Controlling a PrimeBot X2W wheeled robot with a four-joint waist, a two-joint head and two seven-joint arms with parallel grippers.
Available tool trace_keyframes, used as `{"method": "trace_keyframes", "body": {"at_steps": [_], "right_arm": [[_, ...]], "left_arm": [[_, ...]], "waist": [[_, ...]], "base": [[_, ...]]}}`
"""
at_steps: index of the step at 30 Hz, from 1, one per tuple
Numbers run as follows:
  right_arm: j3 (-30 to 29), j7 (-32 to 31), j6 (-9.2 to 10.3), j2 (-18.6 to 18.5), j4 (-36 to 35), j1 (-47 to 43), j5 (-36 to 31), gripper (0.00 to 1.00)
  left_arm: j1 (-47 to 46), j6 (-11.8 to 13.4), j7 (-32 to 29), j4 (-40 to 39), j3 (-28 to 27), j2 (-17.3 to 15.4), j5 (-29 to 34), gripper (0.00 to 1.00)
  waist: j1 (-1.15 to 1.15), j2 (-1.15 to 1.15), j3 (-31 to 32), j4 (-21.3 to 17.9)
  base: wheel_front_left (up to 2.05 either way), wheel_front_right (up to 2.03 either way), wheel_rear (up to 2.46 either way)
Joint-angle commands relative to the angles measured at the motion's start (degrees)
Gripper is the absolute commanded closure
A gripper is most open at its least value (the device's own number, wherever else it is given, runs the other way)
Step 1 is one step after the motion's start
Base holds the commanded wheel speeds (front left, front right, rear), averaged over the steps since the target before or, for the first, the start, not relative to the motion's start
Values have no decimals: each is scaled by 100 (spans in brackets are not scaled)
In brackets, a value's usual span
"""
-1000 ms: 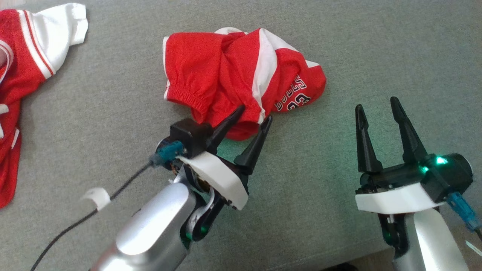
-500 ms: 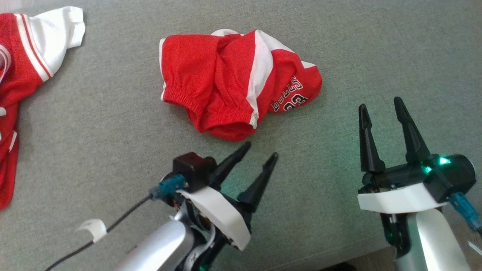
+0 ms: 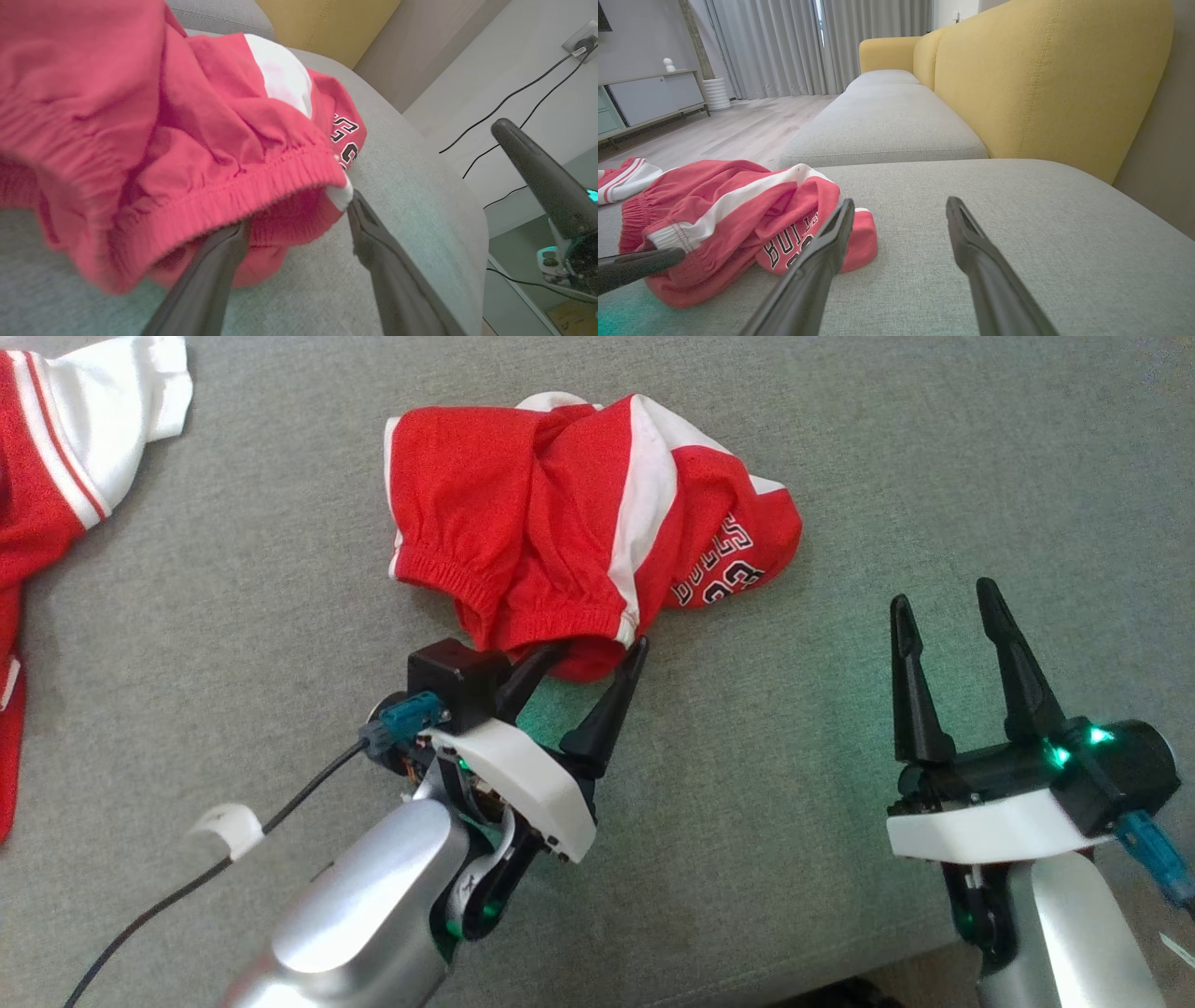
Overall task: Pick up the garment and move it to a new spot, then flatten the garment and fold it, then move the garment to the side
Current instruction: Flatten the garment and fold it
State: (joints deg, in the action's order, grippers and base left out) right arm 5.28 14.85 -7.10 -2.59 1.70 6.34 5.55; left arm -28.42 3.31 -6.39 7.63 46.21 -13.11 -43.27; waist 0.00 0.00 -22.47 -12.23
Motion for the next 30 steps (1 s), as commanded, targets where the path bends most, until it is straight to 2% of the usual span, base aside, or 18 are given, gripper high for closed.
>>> {"method": "trace_keyframes", "body": {"at_steps": [1,2,3,4,5,13,20,23,30], "right_arm": [[108,15,-39,-29,-156,83,32,0],[107,15,-39,-29,-154,86,33,0],[106,15,-39,-29,-154,88,32,0],[108,15,-39,-29,-154,89,30,0],[109,15,-39,-29,-156,90,26,0],[148,15,-39,-29,-138,115,83,0],[399,15,-39,-29,-94,255,356,0],[586,15,-39,-29,-63,221,162,0],[712,15,-39,-29,-54,-40,115,0]], "left_arm": [[-173,-41,57,-125,-169,-4,73,0],[-196,-54,78,-81,-165,3,84,0],[-216,-66,99,-44,-162,9,94,45],[-233,-78,117,-12,-157,11,105,67],[-252,-90,153,9,-160,12,119,99],[-663,-169,532,158,-175,-75,504,100],[-2028,-629,361,380,-171,-286,949,100],[-2935,-931,-3,733,-203,-335,793,100],[-4242,-1068,-470,1065,-405,-223,-16,100]], "waist": [[0,0,-9,-8],[0,0,-13,-12],[0,0,-15,-15],[0,0,-17,-17],[0,0,-19,-18],[0,0,115,-29],[0,0,481,-158],[0,0,741,-292],[0,0,1189,-397]], "base": [[0,0,0],[0,0,0],[0,0,0],[0,0,0],[0,0,0],[0,0,0],[0,0,0],[0,0,0],[0,0,0]]}}
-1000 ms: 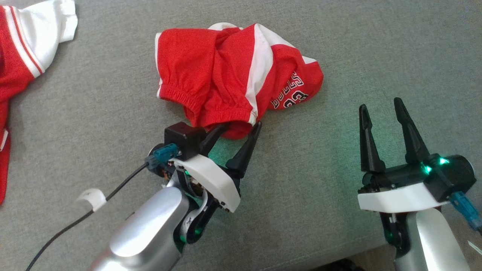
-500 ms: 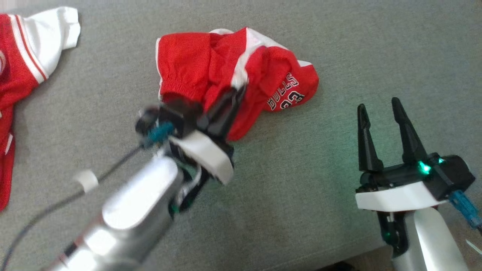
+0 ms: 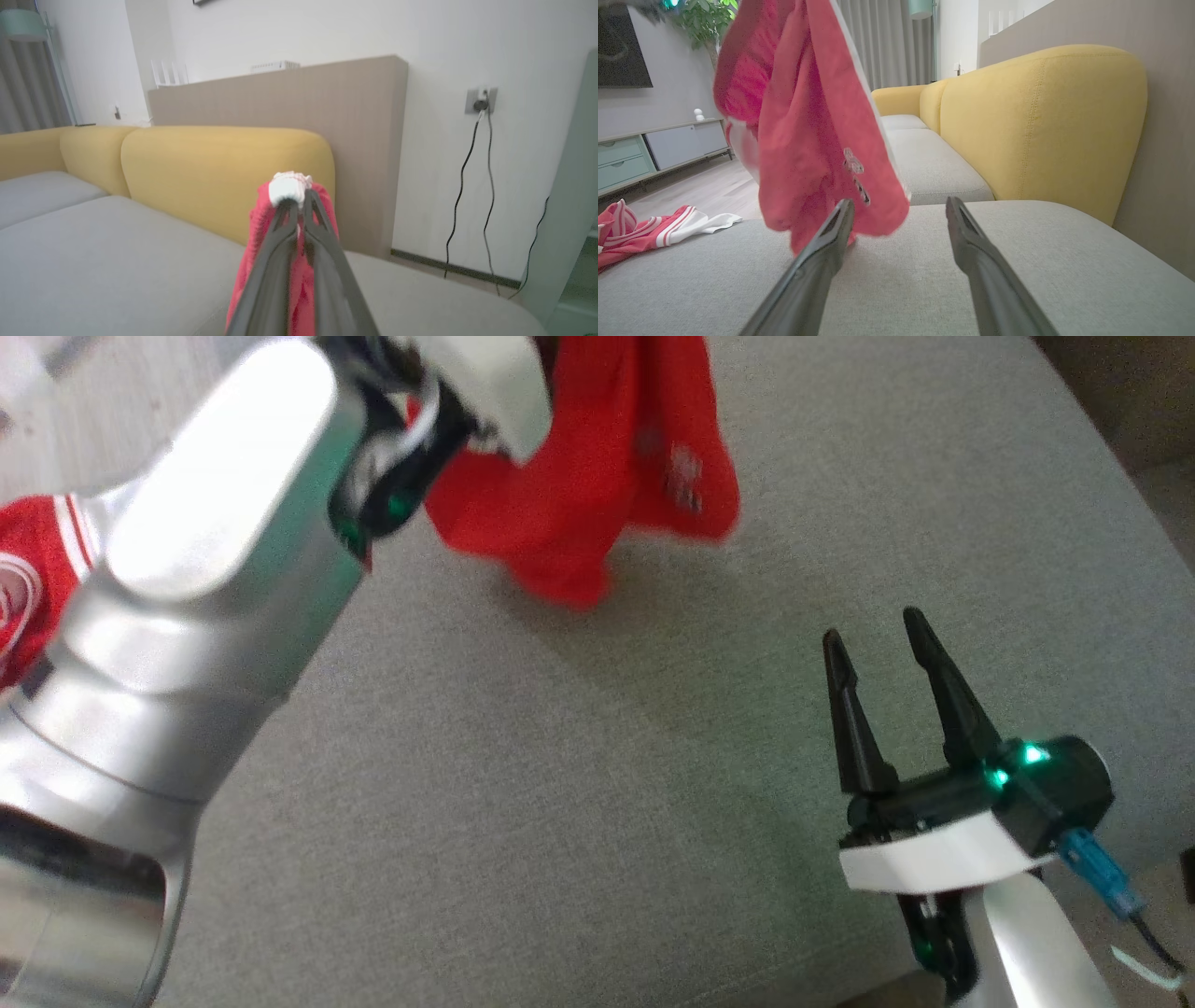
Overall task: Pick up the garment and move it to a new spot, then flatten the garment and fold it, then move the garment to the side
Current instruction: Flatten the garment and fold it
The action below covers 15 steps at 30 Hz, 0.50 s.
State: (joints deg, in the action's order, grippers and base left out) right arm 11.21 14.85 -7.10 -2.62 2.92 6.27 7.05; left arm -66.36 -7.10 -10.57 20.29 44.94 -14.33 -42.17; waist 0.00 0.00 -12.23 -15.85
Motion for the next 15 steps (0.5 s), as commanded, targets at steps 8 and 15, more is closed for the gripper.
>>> {"method": "trace_keyframes", "body": {"at_steps": [8,15], "right_arm": [[-240,15,-39,-26,-373,-449,-200,0],[-588,15,-39,-26,-525,-777,-478,0]], "left_arm": [[704,6,-104,-1073,-242,-659,-850,100],[3550,588,329,-2115,131,-1247,-1295,100]], "waist": [[0,0,589,448],[0,0,705,1218]], "base": [[0,0,0],[0,0,0]]}}
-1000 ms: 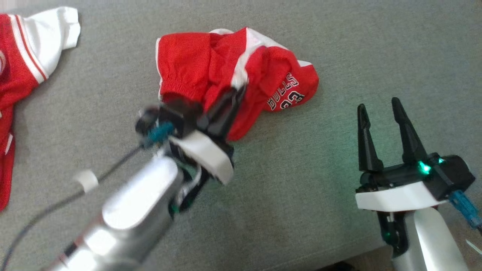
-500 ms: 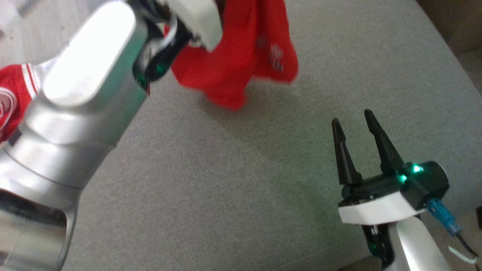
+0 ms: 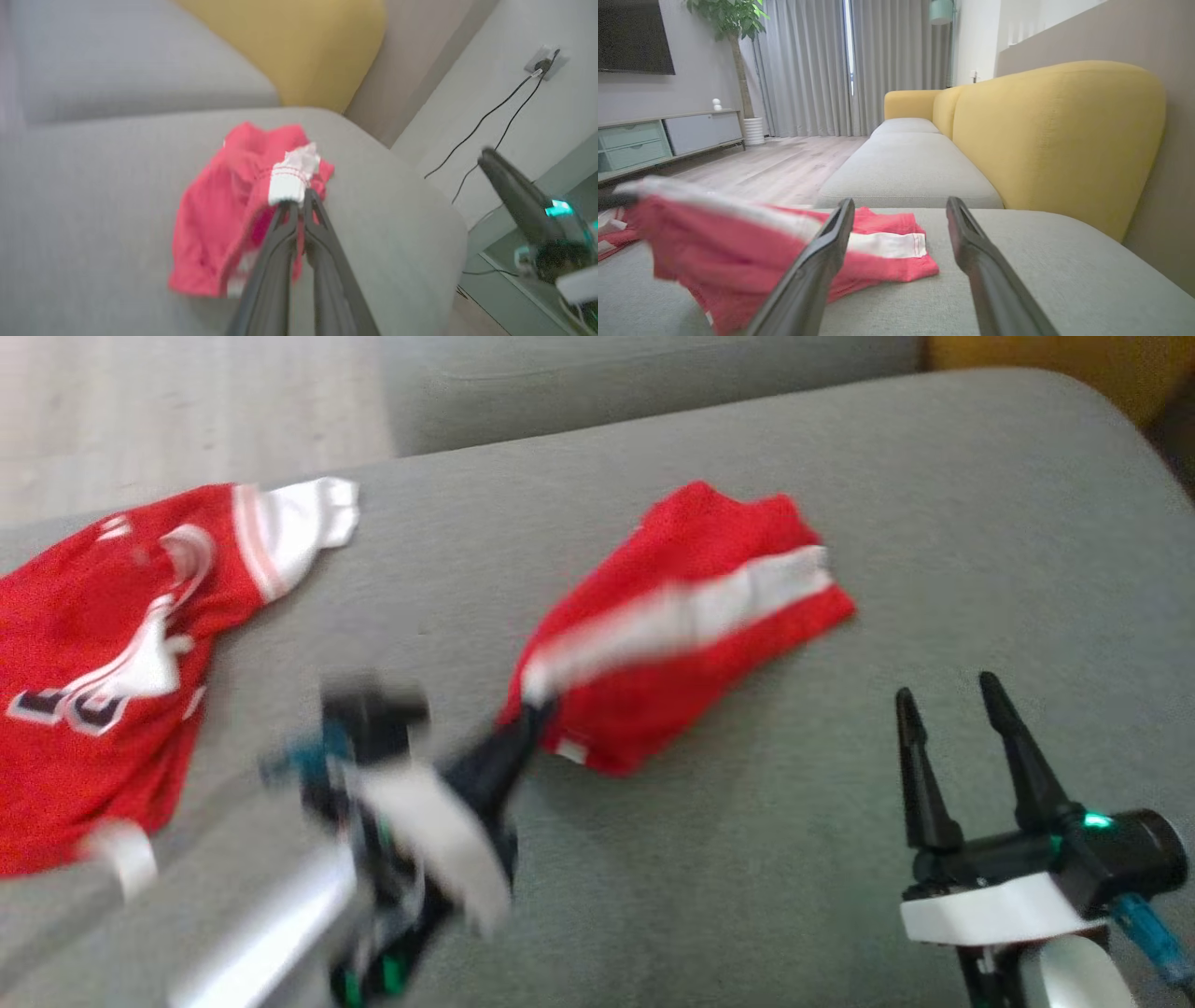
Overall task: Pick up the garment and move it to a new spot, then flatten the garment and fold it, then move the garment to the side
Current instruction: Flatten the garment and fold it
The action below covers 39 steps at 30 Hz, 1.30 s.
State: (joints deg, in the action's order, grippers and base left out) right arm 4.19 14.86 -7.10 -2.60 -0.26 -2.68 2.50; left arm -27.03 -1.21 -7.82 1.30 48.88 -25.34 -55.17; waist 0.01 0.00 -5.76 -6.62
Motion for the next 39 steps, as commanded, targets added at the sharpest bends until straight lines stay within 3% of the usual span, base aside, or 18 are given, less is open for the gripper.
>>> {"method": "trace_keyframes", "body": {"at_steps": [1,6,14,21,30,32,33,35,36,39], "right_arm": [[55,14,-39,-28,-193,104,-51,0],[-146,14,-39,-28,170,217,-156,0],[-287,14,-39,-28,1326,989,-130,0],[-124,14,-39,-28,2407,1483,-171,0],[189,14,-39,-28,2574,1355,210,0],[194,14,-39,-28,2583,1355,217,20],[196,14,-39,-28,2590,1364,219,54],[226,14,-39,-28,2643,1388,243,94],[234,14,-39,-28,2674,1406,245,100],[293,14,-39,-28,2749,1443,226,100]], "left_arm": [[-70,65,164,-263,-194,-216,34,100],[649,218,704,-40,165,-430,615,100],[455,279,1371,826,65,-440,1081,100],[243,166,1666,1421,-30,-233,1050,100],[131,70,1837,1799,2,-79,1072,100],[124,57,1861,1852,10,-60,1074,100],[120,49,1868,1875,18,-53,1077,100],[106,36,1872,1914,41,-51,1094,100],[95,35,1876,1927,54,-53,1112,100],[77,31,1883,1947,75,-49,1135,100]], "waist": [[-1,0,37,408],[-1,0,-159,1001],[-1,0,-506,1579],[-1,0,-669,1717],[-1,0,-672,1683],[-1,0,-652,1670],[-1,0,-641,1666],[-1,0,-617,1663],[-1,0,-608,1663],[-1,0,-587,1666]], "base": [[0,0,0],[0,0,0],[0,0,0],[0,0,0],[0,0,0],[0,0,0],[0,0,0],[0,0,0],[0,0,0],[0,0,0]]}}
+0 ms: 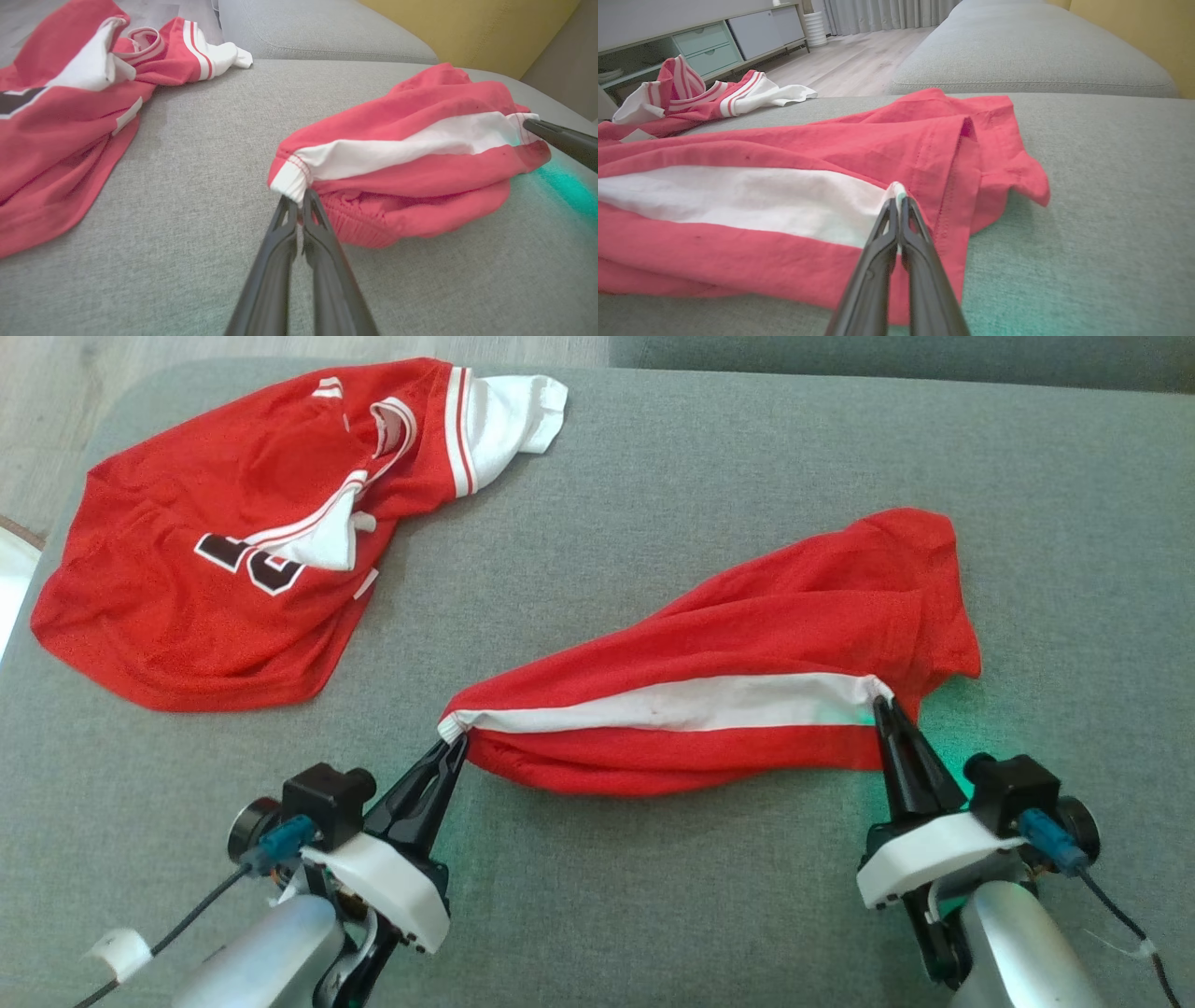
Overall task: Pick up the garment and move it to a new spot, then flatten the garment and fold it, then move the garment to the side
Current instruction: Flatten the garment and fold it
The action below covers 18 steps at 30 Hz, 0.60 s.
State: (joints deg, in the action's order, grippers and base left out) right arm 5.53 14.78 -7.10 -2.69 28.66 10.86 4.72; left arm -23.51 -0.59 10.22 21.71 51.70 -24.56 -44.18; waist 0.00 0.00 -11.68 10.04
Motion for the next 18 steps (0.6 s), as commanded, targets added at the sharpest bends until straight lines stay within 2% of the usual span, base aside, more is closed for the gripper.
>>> {"method": "trace_keyframes", "body": {"at_steps": [1,5,9,12,15,18], "right_arm": [[180,22,-39,-19,-109,107,-33,100],[122,22,-39,-19,-208,197,-144,100],[-185,22,-39,-20,-955,371,-250,100],[-354,22,-39,-106,-1565,750,-356,100],[-542,22,-39,-295,-1943,1439,-446,100],[-578,22,-39,-652,-1924,2367,-526,100]], "left_arm": [[-286,-33,86,-92,-194,-129,56,100],[-327,18,161,-143,-201,-173,150,100],[-572,48,262,-359,-302,-284,312,100],[-1085,6,279,-554,-447,-410,468,100],[-1871,-130,145,-674,-567,-507,658,100],[-2822,-395,-125,-673,-650,-483,708,100]], "waist": [[0,0,18,-1],[0,0,61,-60],[0,0,-6,-207],[0,0,-177,-392],[0,0,-413,-596],[0,0,-725,-767]], "base": [[0,0,0],[0,0,0],[0,0,0],[0,0,0],[0,0,0],[0,0,0]]}}
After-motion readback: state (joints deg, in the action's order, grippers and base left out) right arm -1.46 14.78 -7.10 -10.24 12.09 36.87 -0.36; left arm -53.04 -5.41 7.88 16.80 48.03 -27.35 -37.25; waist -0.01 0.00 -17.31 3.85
